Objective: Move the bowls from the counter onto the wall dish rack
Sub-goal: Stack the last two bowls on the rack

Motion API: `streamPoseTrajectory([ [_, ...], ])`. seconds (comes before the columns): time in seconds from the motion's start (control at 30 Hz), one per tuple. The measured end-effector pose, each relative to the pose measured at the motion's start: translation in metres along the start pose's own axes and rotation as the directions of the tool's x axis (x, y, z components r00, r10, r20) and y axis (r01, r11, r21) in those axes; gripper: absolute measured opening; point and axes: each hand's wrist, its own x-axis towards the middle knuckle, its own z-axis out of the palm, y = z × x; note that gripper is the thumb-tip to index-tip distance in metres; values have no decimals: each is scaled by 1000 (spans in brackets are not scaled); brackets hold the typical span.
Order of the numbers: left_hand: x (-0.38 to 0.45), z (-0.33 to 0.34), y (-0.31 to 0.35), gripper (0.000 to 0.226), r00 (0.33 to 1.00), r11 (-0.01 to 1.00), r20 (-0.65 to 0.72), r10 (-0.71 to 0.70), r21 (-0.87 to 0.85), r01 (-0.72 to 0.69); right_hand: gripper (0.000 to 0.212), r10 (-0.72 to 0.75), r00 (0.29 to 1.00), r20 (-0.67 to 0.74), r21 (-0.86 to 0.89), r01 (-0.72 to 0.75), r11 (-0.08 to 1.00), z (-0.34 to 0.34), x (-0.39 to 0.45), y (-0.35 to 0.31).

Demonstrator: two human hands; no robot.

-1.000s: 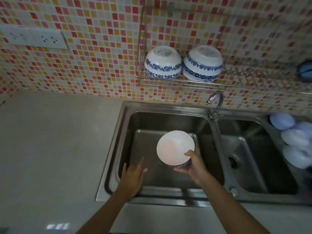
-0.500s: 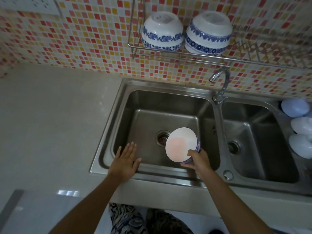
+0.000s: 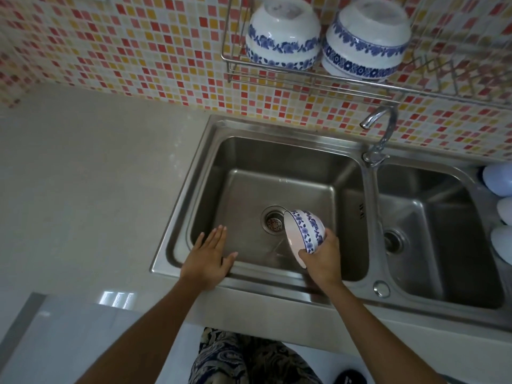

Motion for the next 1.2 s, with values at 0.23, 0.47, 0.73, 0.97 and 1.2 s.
streamPoseTrajectory([
  [0.23,-1,-1,0,98,1000,1000,-5,10,-15,-10,80,-284,959,-14,-258,271,928,3,-11,-6],
  [0.47,-3,-1,0,86,1000,999,-19,1,-35,-1,77,-351,936,-21,-402,313,860,4,-21,-16],
  [0.73,1,-31,3,97,998,958,-66,0,-286,-19,47,350,899,264,785,-411,463,-43,-16,-53],
  [0.97,72,-197,45,82,828,961,-534,169,-99,-259,25,92,939,330,914,-342,216,-121,-22,-113],
  [1.2,121,-294,81,69,742,927,-562,367,289,-239,29,-152,959,241,963,-216,164,-175,-18,-193],
])
